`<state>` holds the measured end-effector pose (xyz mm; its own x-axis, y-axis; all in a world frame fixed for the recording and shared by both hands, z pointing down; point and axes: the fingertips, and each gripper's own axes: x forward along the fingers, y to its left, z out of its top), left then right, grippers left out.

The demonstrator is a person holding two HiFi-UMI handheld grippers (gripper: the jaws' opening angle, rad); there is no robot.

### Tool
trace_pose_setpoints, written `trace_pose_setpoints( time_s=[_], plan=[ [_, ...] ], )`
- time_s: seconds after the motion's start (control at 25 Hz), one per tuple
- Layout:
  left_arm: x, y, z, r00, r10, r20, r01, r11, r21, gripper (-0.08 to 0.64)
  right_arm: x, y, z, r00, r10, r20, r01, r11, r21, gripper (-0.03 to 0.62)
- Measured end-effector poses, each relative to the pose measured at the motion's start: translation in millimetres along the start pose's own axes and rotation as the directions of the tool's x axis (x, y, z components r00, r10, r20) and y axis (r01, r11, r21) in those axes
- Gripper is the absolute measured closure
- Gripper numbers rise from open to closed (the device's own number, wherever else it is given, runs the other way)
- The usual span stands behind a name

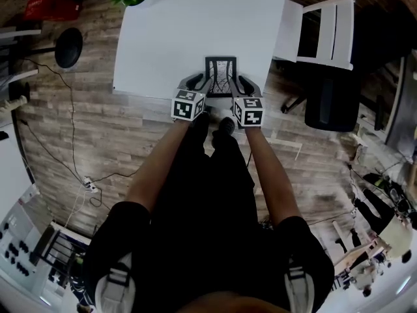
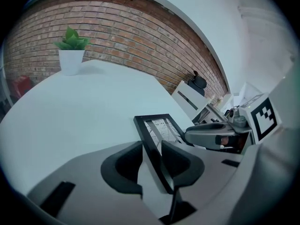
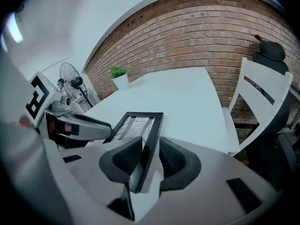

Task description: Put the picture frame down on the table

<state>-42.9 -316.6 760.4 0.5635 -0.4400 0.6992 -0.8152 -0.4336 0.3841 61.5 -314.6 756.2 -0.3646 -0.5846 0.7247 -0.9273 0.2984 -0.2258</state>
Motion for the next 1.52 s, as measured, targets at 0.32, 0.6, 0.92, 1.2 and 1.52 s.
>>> trace_pose_setpoints(
  time_s=[0.32,0.6,0.92,1.2,1.52],
  plan=[
    [-38.4,-13.2,20.1,0.995,0.037,0.097,-0.041,0.998,0.037,0.434,-37.1,11.6,20.3,0.996,0.047,0.076,-0.044,0.998,-0.041,0.565],
    [-82.2,-52.4,34.4,0.982,0.015,0.189,-0.028,0.997,0.067,0.494,-88.6,26.1,33.4,0.984,0.091,0.153,-0.072,0.99,-0.124,0.594],
    [-137.8,-87.0,39.3,0.959,0.028,0.282,-0.048,0.997,0.066,0.526,-142.3,42.8,29.8,0.968,0.158,0.194,-0.128,0.979,-0.16,0.595],
    [-181.6,-114.4,45.1,0.93,0.043,0.364,-0.075,0.994,0.075,0.526,-187.0,49.8,24.5,0.953,0.189,0.238,-0.127,0.959,-0.254,0.595],
    [-210.9,-148.1,28.6,0.92,0.046,0.39,-0.108,0.985,0.137,0.528,-230.4,47.6,17.0,0.936,0.201,0.29,-0.121,0.955,-0.271,0.595]
  ],
)
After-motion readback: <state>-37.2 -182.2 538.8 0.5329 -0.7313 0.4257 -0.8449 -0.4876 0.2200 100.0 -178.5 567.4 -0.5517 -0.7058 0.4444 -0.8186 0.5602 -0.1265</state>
